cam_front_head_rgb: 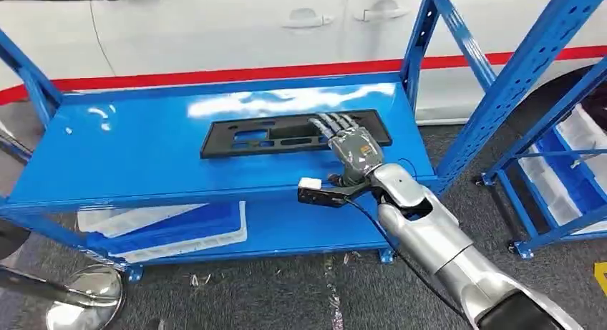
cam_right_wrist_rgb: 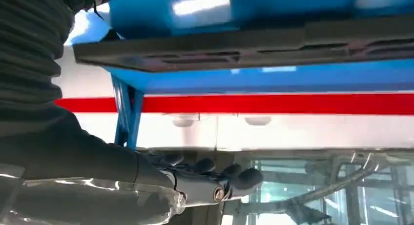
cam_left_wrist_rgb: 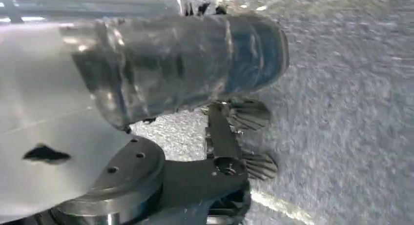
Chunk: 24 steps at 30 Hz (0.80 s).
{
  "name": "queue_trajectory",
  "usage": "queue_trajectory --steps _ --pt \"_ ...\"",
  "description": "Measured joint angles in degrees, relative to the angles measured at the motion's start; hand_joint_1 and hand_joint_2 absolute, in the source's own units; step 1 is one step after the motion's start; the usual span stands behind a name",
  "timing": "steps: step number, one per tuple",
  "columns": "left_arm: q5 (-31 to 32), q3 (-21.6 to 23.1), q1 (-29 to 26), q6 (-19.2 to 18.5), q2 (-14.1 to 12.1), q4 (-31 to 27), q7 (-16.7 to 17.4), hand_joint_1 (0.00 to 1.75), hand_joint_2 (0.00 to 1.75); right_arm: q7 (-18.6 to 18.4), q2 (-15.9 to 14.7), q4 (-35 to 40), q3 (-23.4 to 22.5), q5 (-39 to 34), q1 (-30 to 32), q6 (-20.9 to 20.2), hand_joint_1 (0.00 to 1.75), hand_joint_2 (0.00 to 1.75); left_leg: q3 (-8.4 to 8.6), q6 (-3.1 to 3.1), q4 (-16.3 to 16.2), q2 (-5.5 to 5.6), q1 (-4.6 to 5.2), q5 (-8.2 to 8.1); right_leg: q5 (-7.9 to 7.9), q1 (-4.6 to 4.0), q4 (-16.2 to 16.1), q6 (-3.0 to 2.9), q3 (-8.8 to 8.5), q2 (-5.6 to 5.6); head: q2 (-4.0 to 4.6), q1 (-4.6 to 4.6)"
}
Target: Take the parts from the cabinet and place them on the table.
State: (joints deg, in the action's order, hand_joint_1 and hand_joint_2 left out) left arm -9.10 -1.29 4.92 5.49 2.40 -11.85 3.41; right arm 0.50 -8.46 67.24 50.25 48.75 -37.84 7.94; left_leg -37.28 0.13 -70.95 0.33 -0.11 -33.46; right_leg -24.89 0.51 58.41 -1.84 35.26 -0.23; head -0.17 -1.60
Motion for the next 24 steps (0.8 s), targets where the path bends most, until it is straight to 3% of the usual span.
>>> queue_trajectory --steps 1,2,3,4,6,7,8,9,11,12,13,14,17,18,19,22,24 --pt "0.05 0.07 -0.02 -0.04 0.0 -0.02 -0.04 0.0 0.0 0.11 0.06 -0.38 0.02 -0.55 0.14 -0.27 0.0 1.75 -2.55 0.24 -3.55 0.0 0.0 -1.46 -0.41 -0.02 0.01 -0.01 -0.4 0.0 0.0 -0.07" --pt "0.13 0.15 -0.1 -0.13 0.0 -0.02 -0.13 0.0 0.0 0.2 0.17 -0.73 0.02 -0.88 0.28 -0.38 0.0 1.75 -4.16 0.35 -5.17 0.0 0.0 -1.92 -0.78 -0.02 0.01 0.0 -0.84 -0.01 0.0 -0.04" --pt "0.22 0.2 -0.29 -0.17 0.0 0.0 -0.17 0.0 0.0 0.22 0.17 -0.97 0.02 -1.17 0.39 -0.42 0.0 1.75 -4.96 0.33 -4.96 -0.01 -0.02 -1.29 -1.19 -0.02 0.01 0.02 -1.37 -0.08 0.0 -0.04" --pt "0.35 0.2 -0.51 -0.17 0.0 0.0 -0.2 0.0 0.0 0.24 0.24 -1.25 0.02 -1.34 0.39 -0.44 0.0 1.75 -4.61 0.19 -1.91 -0.01 -0.02 1.4 -1.75 -0.02 0.02 0.1 -2.2 -0.23 0.0 -0.07" --pt "0.53 0.28 -0.57 -0.2 0.0 0.0 -0.33 0.0 0.0 0.33 0.39 -1.67 0.02 -1.36 0.33 -0.44 0.0 1.75 -1.73 -0.52 7.91 0.0 0.02 9.17 -2.89 -0.03 -0.02 0.42 -3.85 -0.29 0.0 -0.04" --pt "0.59 0.48 -0.65 -0.17 0.0 0.0 -0.35 0.0 0.0 0.37 0.41 -1.9 0.02 -1.38 0.3 -0.44 0.0 1.75 -1.29 -0.92 11.48 0.01 0.09 11.87 -3.33 -0.02 -0.09 0.61 -3.99 -0.29 0.0 0.0" --pt "0.61 0.79 -0.5 -0.17 -0.02 0.0 -0.39 0.0 0.0 0.4 0.57 -2.21 0.02 -1.43 0.21 -0.51 0.0 1.75 -1.04 -1.05 11.89 -0.07 0.66 9.14 -3.56 -0.15 0.0 1.01 -4.14 -0.45 0.0 0.06" --pt "0.66 0.85 -0.35 -0.17 0.0 0.0 -0.46 0.0 0.0 0.37 0.63 -2.37 0.02 -1.45 0.21 -0.53 0.0 1.75 -0.51 -1.46 12.18 0.06 0.71 9.79 -3.89 -0.17 -0.06 1.51 -3.93 -0.49 0.0 -0.02" --pt "0.68 0.85 -0.57 -0.13 0.02 0.0 -0.55 0.0 0.0 0.4 0.83 -2.61 0.02 -1.5 0.21 -0.53 0.0 1.75 0.06 -2.1 12.76 -0.03 0.65 9.74 -3.9 -0.33 -0.06 1.93 -4.81 -0.41 0.0 0.13" --pt "0.72 0.87 -0.42 -0.09 0.09 0.0 -0.63 0.0 0.0 0.4 0.81 -2.61 -0.02 -1.49 0.21 -0.51 0.0 1.75 0.97 -2.32 13.23 -0.05 0.1 9.77 -4.52 -0.17 0.35 2.23 -4.4 -0.4 0.0 0.04" --pt "0.75 0.9 -0.36 -0.11 0.09 0.0 -0.7 0.0 0.0 0.4 0.83 -2.74 -0.04 -1.52 0.16 -0.51 0.0 1.75 1.6 -2.53 13.47 0.0 0.21 9.62 -4.61 -0.17 2.3 2.45 -3.92 -0.22 0.0 0.42" --pt "0.81 0.94 -0.26 -0.09 0.09 0.0 -0.7 0.0 0.0 0.4 0.83 -2.87 -0.04 -1.52 -0.02 -0.53 0.0 1.75 1.91 -2.9 13.47 -0.03 0.19 9.34 -5.38 -0.18 5.35 2.53 -2.34 -0.17 0.0 0.7" --pt "1.03 1.38 0.04 0.0 -0.02 0.0 -0.74 0.0 0.0 0.4 0.83 -3.46 0.0 -1.54 0.33 -0.62 0.0 1.75 2.88 -3.26 13.42 0.01 0.19 8.24 -9.59 0.07 16.55 3.1 5.35 -0.11 0.0 0.68" --pt "1.16 1.51 0.04 0.0 -0.04 0.0 -0.79 0.0 0.0 0.4 0.83 -3.74 0.0 -1.5 0.47 -0.75 0.0 1.75 3.28 -3.25 13.34 0.11 0.19 7.78 -9.32 0.06 17.27 3.12 6.76 -0.1 0.0 0.72" --pt "1.2 1.62 -0.05 -0.02 -0.04 0.0 -0.79 0.0 0.0 0.33 0.83 -3.99 0.0 -1.47 0.51 -0.84 0.0 1.75 3.81 -3.19 13.23 0.22 0.19 7.32 -7.54 0.06 15.56 3.18 6.8 -0.09 0.0 0.72" --pt "1.23 1.92 -0.26 -0.02 -0.02 0.0 -0.79 0.0 0.0 -0.09 0.83 -4.62 0.0 -0.84 0.32 -1.21 0.0 1.75 5.57 -2.74 13.01 0.32 0.18 5.67 2.47 -0.07 1.93 2.29 2.62 0.02 0.0 0.74" --pt "1.23 2.19 0.16 -0.02 -0.02 0.0 -0.77 0.0 0.0 -0.39 0.85 -5.12 0.13 -0.25 -0.04 -2.0 0.0 1.75 5.3 -2.11 12.96 0.29 0.26 5.23 0.56 -0.76 0.16 1.79 2.02 0.05 0.0 0.68"
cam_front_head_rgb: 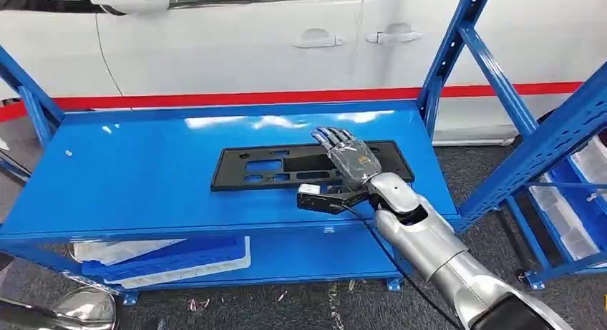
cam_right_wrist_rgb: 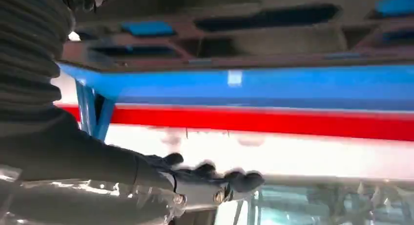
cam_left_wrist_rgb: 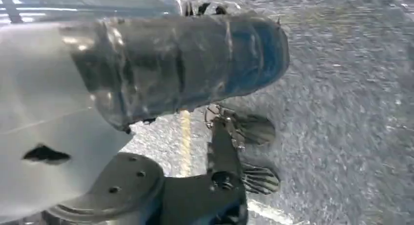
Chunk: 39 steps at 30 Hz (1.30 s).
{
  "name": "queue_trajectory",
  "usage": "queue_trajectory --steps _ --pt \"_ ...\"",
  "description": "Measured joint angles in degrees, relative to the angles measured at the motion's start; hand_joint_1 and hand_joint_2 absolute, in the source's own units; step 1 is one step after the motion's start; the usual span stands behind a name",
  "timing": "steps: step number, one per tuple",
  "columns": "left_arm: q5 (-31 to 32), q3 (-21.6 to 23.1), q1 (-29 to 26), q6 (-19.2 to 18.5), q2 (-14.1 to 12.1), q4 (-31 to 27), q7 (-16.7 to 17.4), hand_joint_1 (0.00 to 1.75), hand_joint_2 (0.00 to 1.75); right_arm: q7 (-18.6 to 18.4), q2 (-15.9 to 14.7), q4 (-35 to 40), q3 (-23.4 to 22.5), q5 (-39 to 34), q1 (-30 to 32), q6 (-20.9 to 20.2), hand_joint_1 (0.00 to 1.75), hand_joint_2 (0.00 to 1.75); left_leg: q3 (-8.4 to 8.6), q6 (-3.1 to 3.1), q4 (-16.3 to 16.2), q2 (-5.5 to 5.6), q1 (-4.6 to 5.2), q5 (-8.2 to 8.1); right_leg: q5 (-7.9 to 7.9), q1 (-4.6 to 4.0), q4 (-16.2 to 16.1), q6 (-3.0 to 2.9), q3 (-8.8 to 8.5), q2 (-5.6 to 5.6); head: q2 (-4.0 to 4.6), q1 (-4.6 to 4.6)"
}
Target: Take the parts from the cabinet and place them on the table.
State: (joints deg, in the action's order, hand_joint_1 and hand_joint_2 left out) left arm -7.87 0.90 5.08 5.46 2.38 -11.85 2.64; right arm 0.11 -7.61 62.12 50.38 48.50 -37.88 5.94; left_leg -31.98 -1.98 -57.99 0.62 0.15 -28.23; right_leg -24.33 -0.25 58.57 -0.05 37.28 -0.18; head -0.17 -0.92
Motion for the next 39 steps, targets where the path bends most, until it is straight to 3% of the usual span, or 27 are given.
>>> queue_trajectory --steps 1,4,5,8,9,10,12,13,14,15,16,18,19,20,22,23,30,32,39 --pt "0.0 0.02 0.05 0.02 0.0 0.0 0.0 0.0 0.0 -0.11 0.09 -0.17 0.07 0.2 0.14 -0.46 0.0 1.75 0.1 0.39 0.26 -0.07 -0.05 -0.18 0.91 0.06 -0.07 -0.46 0.19 -0.11 0.0 -0.11" --pt "0.02 0.07 -0.01 0.09 -0.24 -0.02 0.07 0.0 0.0 -0.57 0.09 -0.81 0.13 0.46 -0.05 -1.79 0.0 1.75 0.87 1.33 -0.25 -0.22 0.06 -0.91 0.52 0.53 -0.71 -1.34 -1.36 -0.05 0.0 -0.13" --pt "0.0 0.11 0.05 0.07 -0.22 -0.02 0.07 0.0 0.0 -0.72 0.13 -1.07 0.15 0.72 -0.31 -2.86 0.0 1.75 -0.28 1.52 -2.82 -0.3 0.03 -1.43 0.32 0.61 -0.93 -1.65 -1.81 -0.09 0.0 -0.48" --pt "-0.04 0.33 0.21 -0.39 -0.22 -0.02 0.11 0.0 0.0 -1.05 0.46 -1.86 0.88 1.11 -0.72 -5.64 0.0 1.75 -7.97 1.95 -15.07 -0.29 -0.24 -5.76 -0.64 0.59 -0.93 -1.99 -2.67 -0.13 0.0 -0.59" --pt "-0.04 0.48 0.11 -0.53 -0.22 -0.02 0.11 0.0 0.0 -1.11 0.46 -2.16 1.12 1.11 -0.72 -5.92 0.0 1.75 -9.82 2.05 -17.0 -0.29 -0.26 -5.93 -0.99 0.59 -0.87 -1.99 -3.05 -0.12 0.0 -0.57" --pt "-0.04 0.5 -0.07 -0.59 -0.22 -0.02 0.15 0.0 0.0 -1.14 0.46 -2.49 1.31 1.11 -0.72 -6.05 0.0 1.75 -10.39 2.31 -16.3 -0.3 -0.32 -4.44 -1.39 0.6 -0.85 -1.96 -3.51 -0.16 0.0 -0.59" --pt "-0.04 0.57 -0.19 -0.65 -0.28 -0.02 0.15 0.0 0.0 -1.2 0.48 -2.95 1.49 1.11 -0.82 -6.18 0.0 1.75 -8.15 2.17 -8.47 -0.31 -0.37 1.77 -2.15 0.61 -0.8 -1.78 -4.83 -0.23 0.0 -0.59" --pt "-0.09 0.63 -0.16 -0.77 -0.31 -0.02 0.18 0.0 0.0 -1.29 0.57 -3.12 1.62 1.11 -1.02 -6.42 0.49 1.75 -6.34 1.97 -3.4 -0.31 -0.36 5.27 -2.63 0.61 -0.8 -1.59 -5.52 -0.23 0.0 -0.57" --pt "-0.24 0.72 -0.16 -0.92 -0.33 -0.02 0.15 0.0 0.0 -1.31 0.61 -3.34 1.84 1.16 -1.27 -6.66 1.59 1.75 -5.38 1.63 -0.98 -0.21 -0.26 6.03 -3.01 0.68 -0.88 -1.38 -5.74 -0.22 0.0 -0.46" --pt "-0.55 0.9 -0.01 -0.98 -0.39 -0.02 0.11 0.0 0.0 -1.35 0.63 -3.65 2.14 1.2 -1.78 -6.88 1.75 1.75 -5.65 1.54 0.2 -0.28 0.27 4.0 -3.07 0.56 -0.73 -1.15 -5.63 -0.33 0.0 -0.57" --pt "-0.63 0.98 0.2 -0.96 -0.39 -0.04 -0.09 0.0 0.0 -1.44 0.77 -3.83 2.36 1.27 -2.03 -7.02 1.75 1.75 -5.21 1.15 0.0 -0.26 0.28 4.78 -3.32 0.5 -0.64 -0.75 -5.31 -0.41 0.0 -0.66" --pt "-1.07 0.98 -0.13 -0.7 -0.39 -0.04 -0.68 0.0 0.0 -1.57 0.81 -4.33 2.69 1.29 -1.99 -7.1 1.75 1.75 -5.08 0.74 0.09 -0.23 0.22 4.85 -3.85 0.51 -0.76 -0.16 -5.7 -0.36 0.0 -0.5" --pt "-1.2 0.98 -0.21 -0.68 -0.35 -0.04 -0.92 0.0 0.0 -1.66 0.81 -4.59 2.82 1.29 -2.07 -7.1 1.75 1.75 -5.17 1.55 0.18 -0.27 -0.06 5.01 -3.83 0.16 -0.54 -1.01 -5.67 -0.32 0.0 -0.33" --pt "-1.22 1.01 -0.22 -0.68 -0.35 -0.04 -1.14 0.0 0.0 -1.73 0.81 -4.79 2.95 1.29 -2.18 -7.1 1.75 1.75 -5.19 1.53 0.19 -0.19 0.0 5.03 -3.89 0.28 -0.61 -1.6 -5.66 -0.21 0.0 -0.4" --pt "-1.29 1.05 -0.16 -0.68 -0.35 -0.04 -1.4 0.0 0.0 -1.92 0.81 -5.09 3.02 1.23 -2.3 -7.1 1.75 1.75 -5.19 1.3 0.13 -0.14 0.12 4.88 -3.86 0.26 -0.92 -1.57 -5.83 -0.16 0.0 -0.42" --pt "-1.44 1.16 -0.13 -0.68 -0.35 -0.04 -1.49 0.0 1.75 -2.08 0.81 -5.18 3.04 1.13 -2.33 -7.1 1.75 1.75 -5.19 1.1 0.13 -0.13 0.14 4.76 -3.86 0.26 -1.13 -1.56 -5.93 -0.15 0.0 -0.37" --pt "-2.36 1.44 -0.21 -0.18 -0.37 -0.04 -3.21 0.0 1.75 -2.69 0.81 -5.44 3.1 -0.26 -2.38 -6.95 1.75 1.75 -5.08 0.84 0.11 -0.14 0.18 4.6 -3.8 0.27 -1.67 -1.07 -6.24 -0.13 0.0 -0.4" --pt "-2.45 1.46 -0.21 0.2 -0.37 -0.04 -3.54 0.0 1.75 -2.75 0.79 -5.4 3.1 -0.37 -2.38 -6.9 1.75 1.75 -5.01 0.8 0.1 -0.15 0.18 4.62 -3.78 0.29 -1.73 -0.45 -6.28 -0.13 0.0 -0.4" --pt "-2.89 1.55 -0.43 0.42 -0.35 -0.04 -4.39 0.0 1.75 -3.04 0.39 -3.98 3.1 -1.33 -2.13 -6.18 1.75 1.75 -4.69 0.71 0.16 -0.2 -0.03 4.7 -3.75 0.25 -1.73 -0.33 -6.48 -0.14 0.0 -0.42"
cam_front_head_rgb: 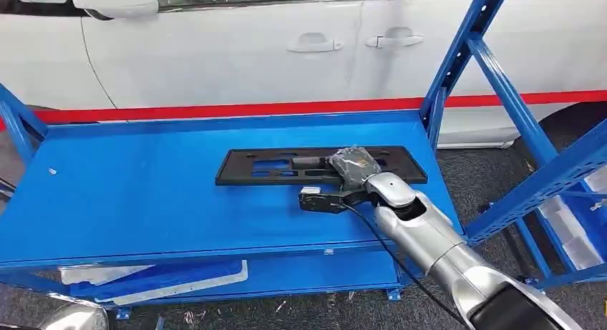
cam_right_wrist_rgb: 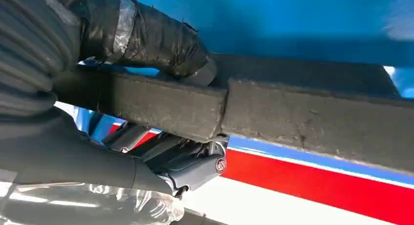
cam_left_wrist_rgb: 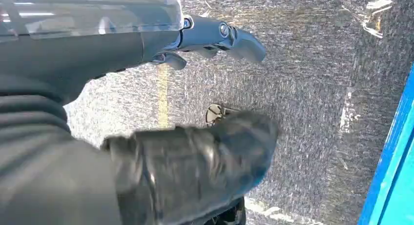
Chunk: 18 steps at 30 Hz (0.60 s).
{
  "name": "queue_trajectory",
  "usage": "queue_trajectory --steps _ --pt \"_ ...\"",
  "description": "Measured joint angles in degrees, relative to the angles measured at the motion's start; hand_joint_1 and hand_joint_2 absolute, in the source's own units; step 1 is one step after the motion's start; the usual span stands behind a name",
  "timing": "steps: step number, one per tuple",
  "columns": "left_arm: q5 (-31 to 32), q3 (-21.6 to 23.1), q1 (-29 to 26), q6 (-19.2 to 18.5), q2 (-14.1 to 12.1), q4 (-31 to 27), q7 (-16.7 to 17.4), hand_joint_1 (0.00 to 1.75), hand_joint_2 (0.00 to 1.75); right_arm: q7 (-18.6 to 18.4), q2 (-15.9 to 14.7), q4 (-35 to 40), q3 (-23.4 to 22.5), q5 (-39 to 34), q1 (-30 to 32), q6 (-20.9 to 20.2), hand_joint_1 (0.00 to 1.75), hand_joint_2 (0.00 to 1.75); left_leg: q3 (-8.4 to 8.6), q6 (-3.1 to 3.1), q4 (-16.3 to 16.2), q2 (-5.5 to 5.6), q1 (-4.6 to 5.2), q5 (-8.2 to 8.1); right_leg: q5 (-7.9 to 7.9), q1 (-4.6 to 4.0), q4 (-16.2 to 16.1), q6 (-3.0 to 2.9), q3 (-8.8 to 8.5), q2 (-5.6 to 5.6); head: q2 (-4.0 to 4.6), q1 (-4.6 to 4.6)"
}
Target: Take the parts from the cabinet and place them on the table.
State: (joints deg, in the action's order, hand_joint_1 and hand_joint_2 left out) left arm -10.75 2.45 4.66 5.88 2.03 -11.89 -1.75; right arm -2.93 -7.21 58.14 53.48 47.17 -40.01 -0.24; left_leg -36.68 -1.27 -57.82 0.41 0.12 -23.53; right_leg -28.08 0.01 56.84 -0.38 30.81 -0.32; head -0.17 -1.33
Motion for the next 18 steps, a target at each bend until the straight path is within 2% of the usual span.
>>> queue_trajectory --steps 6,14,18 --pt "-0.72 0.02 -0.09 -0.04 0.02 0.0 -0.48 0.0 1.75 0.55 -0.52 3.43 0.0 -1.09 0.81 1.59 1.75 1.75 0.24 0.07 0.23 -0.06 -0.06 0.05 0.0 -0.03 0.01 0.0 -0.07 -0.05 0.0 0.0" --pt "-1.51 0.04 -0.2 -0.04 0.04 0.0 -1.18 0.0 1.75 0.9 -1.42 7.21 -0.15 -2.41 1.58 1.7 1.75 1.75 0.37 0.1 0.4 -0.07 -0.07 0.06 -0.01 -0.04 0.01 -0.02 -0.08 -0.09 0.0 0.0" --pt "-1.16 0.28 -0.21 -0.39 0.07 0.0 -0.2 0.0 1.75 1.4 -2.17 11.28 -0.39 -4.03 2.19 1.73 1.75 1.75 0.38 0.1 0.42 -0.07 -0.08 0.07 -0.01 -0.04 0.02 -0.02 -0.08 -0.09 0.0 0.0"
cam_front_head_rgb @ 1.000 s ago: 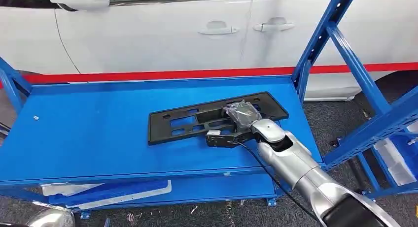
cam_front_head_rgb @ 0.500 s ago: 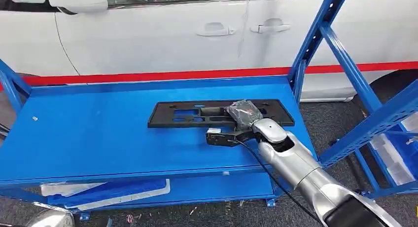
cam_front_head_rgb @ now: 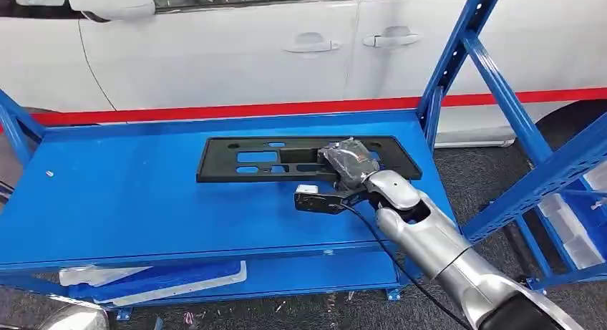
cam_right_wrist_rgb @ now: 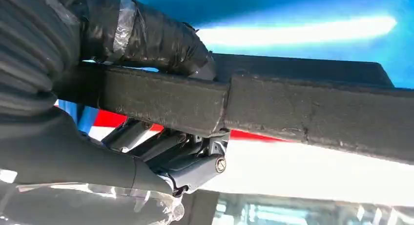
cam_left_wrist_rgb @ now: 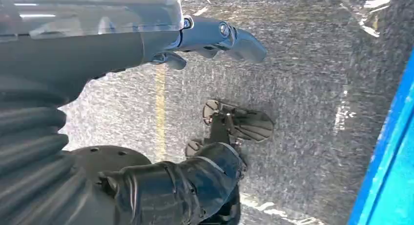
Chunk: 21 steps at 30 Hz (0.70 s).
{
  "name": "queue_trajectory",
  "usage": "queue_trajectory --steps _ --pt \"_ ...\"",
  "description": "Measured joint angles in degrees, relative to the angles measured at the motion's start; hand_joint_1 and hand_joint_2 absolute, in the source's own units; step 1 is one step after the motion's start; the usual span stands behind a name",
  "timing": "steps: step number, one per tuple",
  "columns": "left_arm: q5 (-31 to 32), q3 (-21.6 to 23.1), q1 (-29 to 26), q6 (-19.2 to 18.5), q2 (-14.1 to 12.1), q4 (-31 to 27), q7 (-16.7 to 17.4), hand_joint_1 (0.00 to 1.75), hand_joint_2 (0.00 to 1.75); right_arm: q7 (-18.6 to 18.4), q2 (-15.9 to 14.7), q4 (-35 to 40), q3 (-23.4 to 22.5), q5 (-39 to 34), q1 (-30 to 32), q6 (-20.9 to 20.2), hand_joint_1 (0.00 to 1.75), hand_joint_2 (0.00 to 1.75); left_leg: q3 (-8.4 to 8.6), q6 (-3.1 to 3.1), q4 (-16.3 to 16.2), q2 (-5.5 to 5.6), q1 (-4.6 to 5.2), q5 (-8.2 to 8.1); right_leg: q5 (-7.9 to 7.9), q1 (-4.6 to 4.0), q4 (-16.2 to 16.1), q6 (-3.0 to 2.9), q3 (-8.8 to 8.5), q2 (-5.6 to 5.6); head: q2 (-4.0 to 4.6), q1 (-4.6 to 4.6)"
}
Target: Take the parts from the cabinet and place them on the table.
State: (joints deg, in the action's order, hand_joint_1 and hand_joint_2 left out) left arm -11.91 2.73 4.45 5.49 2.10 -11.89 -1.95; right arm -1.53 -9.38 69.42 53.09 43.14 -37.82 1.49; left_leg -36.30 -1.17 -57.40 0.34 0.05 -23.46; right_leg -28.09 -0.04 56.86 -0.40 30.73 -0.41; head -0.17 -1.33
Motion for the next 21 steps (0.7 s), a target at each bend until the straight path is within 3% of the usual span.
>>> queue_trajectory --steps 8,9,11,12,13,15,16,17,18,19,21 --pt "-0.7 1.01 -0.12 -2.6 -0.02 0.0 0.63 0.0 1.75 2.75 -2.23 12.78 -2.14 -9.17 0.6 -0.94 1.75 1.75 0.01 0.02 0.01 -0.01 0.0 0.01 0.0 0.01 0.0 0.0 -0.01 -0.01 0.0 0.0" --pt "-0.68 1.05 -0.13 -2.76 -0.2 0.0 0.77 0.0 1.75 3.52 -2.49 14.48 -2.55 -10.13 0.61 -0.79 1.75 1.75 -0.09 -0.48 -0.38 0.02 0.54 -0.32 0.09 0.22 -0.41 0.31 -0.1 -0.04 0.0 -0.02" --pt "-0.5 1.09 -0.22 -2.8 -0.33 0.02 1.31 0.0 1.75 4.66 -3.1 17.8 -3.39 -10.43 0.78 -0.33 1.75 1.75 0.34 -1.04 0.36 0.04 0.42 0.19 0.35 0.17 -0.62 0.61 -0.4 -0.17 0.0 -0.04" --pt "-0.35 1.16 -0.22 -3.02 -0.31 0.02 1.56 0.0 1.75 4.99 -3.39 19.52 -3.69 -10.03 1.06 -0.09 1.75 1.75 1.04 -1.14 1.7 -0.33 -0.55 0.8 -0.33 0.09 -0.22 0.73 -0.5 -0.14 0.0 -0.04" --pt "-0.22 1.22 -0.2 -3.23 -0.31 0.02 1.75 0.0 1.75 5.27 -4.06 21.01 -4.06 -9.55 1.26 0.33 1.75 1.75 1.46 -1.21 2.31 -0.43 -0.43 1.0 -1.57 0.03 1.04 0.99 0.06 -0.1 0.0 0.11" --pt "-0.2 1.55 -0.14 -3.67 -0.33 0.02 1.97 0.0 1.75 5.53 -4.52 23.19 -4.24 -8.78 1.38 1.03 1.75 1.75 1.45 -1.38 2.31 -0.57 -0.55 1.14 -6.53 0.34 9.26 1.45 3.61 -0.08 0.0 0.42" --pt "-0.22 1.66 -0.15 -3.76 -0.33 0.02 2.12 0.0 1.75 5.6 -4.68 24.17 -4.26 -8.63 1.74 1.09 1.75 1.75 1.41 -1.38 2.24 -0.7 -0.58 1.13 -8.27 0.68 13.54 1.73 5.49 -0.07 0.0 0.39" --pt "-0.22 1.73 -0.14 -3.78 -0.44 0.02 2.19 0.0 1.75 5.64 -5.05 24.94 -4.26 -8.43 2.3 1.11 1.75 1.75 1.34 -1.36 2.11 -0.69 -0.69 1.13 -8.86 1.11 16.57 2.05 6.85 -0.04 0.0 0.37" --pt "-0.26 1.81 -0.16 -3.76 -0.48 0.02 2.21 0.0 1.75 5.66 -5.35 25.67 -4.26 -8.26 2.79 1.11 1.75 1.75 1.23 -1.26 1.93 -0.68 -0.87 1.11 -7.99 1.55 16.8 2.37 6.96 0.0 0.0 0.42" --pt "-0.26 1.99 -0.16 -3.78 -0.52 0.02 2.25 0.0 1.75 5.64 -5.6 26.25 -4.28 -8.11 3.08 1.11 1.75 1.75 1.05 -0.86 1.59 -0.64 -1.16 1.08 -5.83 1.99 14.39 2.79 5.83 0.08 0.0 0.39" --pt "-0.28 2.1 -0.14 -3.83 -0.52 0.0 2.28 0.0 1.75 5.66 -5.79 27.27 -4.33 -8.08 3.1 1.14 1.75 1.75 0.44 0.23 0.36 -0.58 -1.9 0.73 -1.09 2.98 4.98 4.0 1.07 0.36 0.0 0.39"
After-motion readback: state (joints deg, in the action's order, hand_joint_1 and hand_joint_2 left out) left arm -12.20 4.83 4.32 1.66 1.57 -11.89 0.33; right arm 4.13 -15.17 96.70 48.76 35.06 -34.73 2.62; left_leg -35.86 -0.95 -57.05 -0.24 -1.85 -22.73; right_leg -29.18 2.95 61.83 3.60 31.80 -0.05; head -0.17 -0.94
